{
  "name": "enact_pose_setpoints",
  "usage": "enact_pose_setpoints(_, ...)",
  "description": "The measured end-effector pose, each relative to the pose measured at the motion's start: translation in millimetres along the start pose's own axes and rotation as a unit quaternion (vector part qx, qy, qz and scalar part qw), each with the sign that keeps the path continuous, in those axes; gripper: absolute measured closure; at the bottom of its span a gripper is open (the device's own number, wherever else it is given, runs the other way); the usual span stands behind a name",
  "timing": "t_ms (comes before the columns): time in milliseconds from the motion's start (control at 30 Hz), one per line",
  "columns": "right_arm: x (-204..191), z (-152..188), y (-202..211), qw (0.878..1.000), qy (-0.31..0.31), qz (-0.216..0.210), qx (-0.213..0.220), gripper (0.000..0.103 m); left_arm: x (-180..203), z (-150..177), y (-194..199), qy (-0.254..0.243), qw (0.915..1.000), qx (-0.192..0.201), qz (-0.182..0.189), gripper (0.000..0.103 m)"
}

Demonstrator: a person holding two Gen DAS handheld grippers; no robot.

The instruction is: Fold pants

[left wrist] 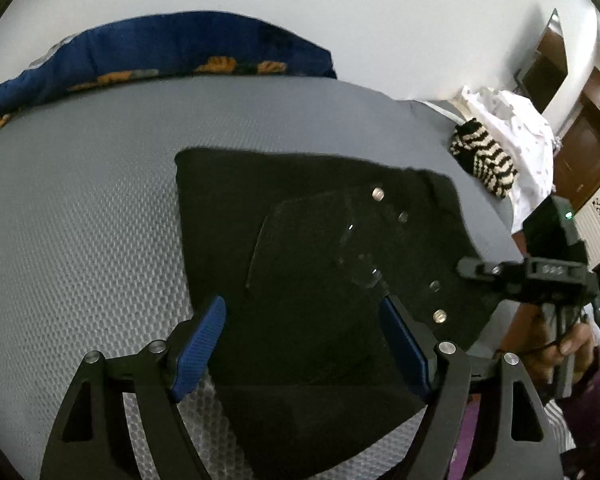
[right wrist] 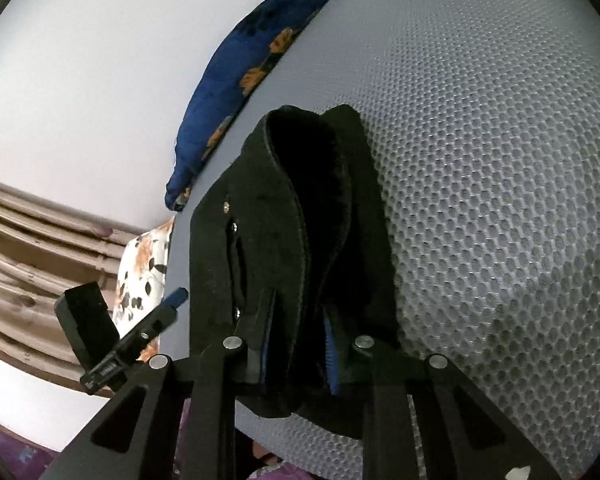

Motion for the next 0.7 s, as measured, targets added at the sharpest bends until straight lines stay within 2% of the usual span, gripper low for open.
enact_pose_setpoints(167, -6.7, 3.5, 6.5, 0.999, 0.038, 0.022, 0.013, 0.085, -3.8, -5.1, 5.3, 0.025, 0.9992, 0.028, 0.014, 0.023)
enact_pose_setpoints(267, 6.0, 3.2, -4.0, 0.999, 0.039, 0.033, 0.006, 0.085, -9.1, -4.0, -9.1, 0.024, 0.9996, 0.014, 0.006, 0.022)
enact_pose_setpoints(333, 8.8, 1.4, -1.1, 0.999, 0.028, 0.018, 0.006, 0.084, -13.9, -3.3, -11.5, 0.027, 0.9995, 0.013, -0.004, 0.022)
enact_pose_setpoints(400, 9.9, -0.2, 2.6, 1.0, 0.019, 0.008, 0.01, 0.08, -15.7, -6.7, -4.9, 0.041, 0.9989, 0.025, 0.005, 0.022)
enact_pose_setpoints(533, 9.5, -1.8, 12.5, 1.0, 0.025, -0.002, 0.017, 0.072, -17.5, -28.0, 13.9, 0.047, 0.9966, 0.063, 0.027, 0.022)
enact_pose_setpoints(600, 7.0, -3.6, 13.8, 0.999, 0.025, 0.004, 0.022, 0.071, -21.1, -44.2, 12.7, 0.039, 0.9969, 0.064, 0.021, 0.022)
enact_pose_setpoints(700, 4.9, -5.7, 13.5, 0.999, 0.034, 0.018, 0.024, 0.071, -23.2, -66.0, 3.0, 0.039, 0.9961, 0.064, 0.047, 0.022)
Point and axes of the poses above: each gripper's, at about its wrist camera, not at the fingertips, and y roughly against the way its jaws point, x to its right, z to its underside, the point moved 9 cm from there along -y, roughly the way its jaws point, and after that the axes turned 3 degrees about -x, right-handed, at the moved point
